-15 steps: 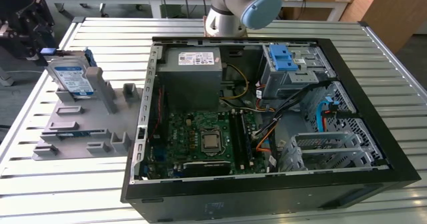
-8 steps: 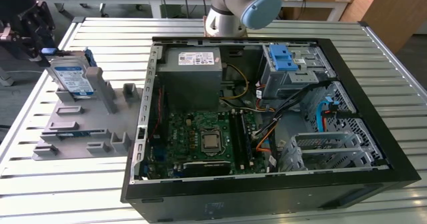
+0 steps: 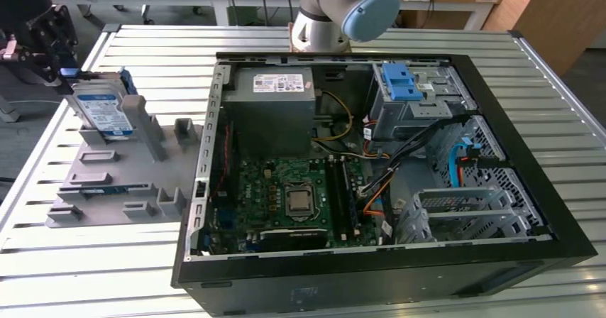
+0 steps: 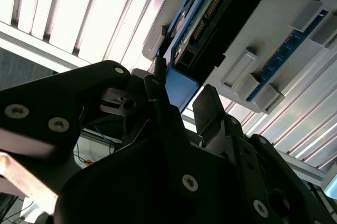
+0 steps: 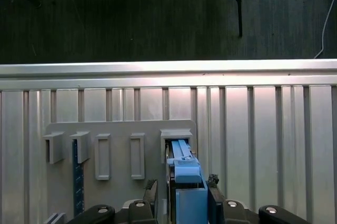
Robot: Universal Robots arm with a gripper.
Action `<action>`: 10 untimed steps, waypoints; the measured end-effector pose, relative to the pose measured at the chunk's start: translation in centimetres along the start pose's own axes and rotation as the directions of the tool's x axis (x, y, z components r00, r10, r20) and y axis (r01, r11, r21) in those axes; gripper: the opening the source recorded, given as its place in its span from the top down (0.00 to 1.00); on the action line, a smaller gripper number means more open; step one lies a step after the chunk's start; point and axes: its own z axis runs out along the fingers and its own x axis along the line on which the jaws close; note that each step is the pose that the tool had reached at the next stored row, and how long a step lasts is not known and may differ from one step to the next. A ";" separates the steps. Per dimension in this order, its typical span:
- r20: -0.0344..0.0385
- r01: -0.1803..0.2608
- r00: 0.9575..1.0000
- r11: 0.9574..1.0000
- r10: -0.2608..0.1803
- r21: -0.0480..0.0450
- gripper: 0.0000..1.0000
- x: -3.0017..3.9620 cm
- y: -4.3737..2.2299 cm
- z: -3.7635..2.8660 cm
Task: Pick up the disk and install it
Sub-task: 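Pick up the disk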
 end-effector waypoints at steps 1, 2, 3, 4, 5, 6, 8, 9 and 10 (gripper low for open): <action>0.000 0.000 1.000 1.000 0.000 0.000 0.52 0.00 0.00 0.00; 0.000 0.000 1.000 1.000 0.000 0.000 0.52 0.00 0.00 0.00; 0.000 0.000 1.000 1.000 0.000 0.000 0.52 0.00 0.00 0.01; 0.000 0.000 1.000 1.000 0.000 0.000 0.52 0.00 0.00 0.01; 0.000 0.000 1.000 1.000 0.000 0.000 0.52 0.00 0.00 0.01; 0.000 0.000 1.000 1.000 0.000 0.000 0.52 0.00 0.00 0.03; 0.000 0.000 1.000 1.000 0.000 0.000 0.52 0.00 0.00 0.04; 0.000 0.000 1.000 1.000 0.000 0.000 0.52 0.00 0.00 0.06; 0.000 0.000 1.000 1.000 0.000 0.000 0.52 0.00 0.00 0.11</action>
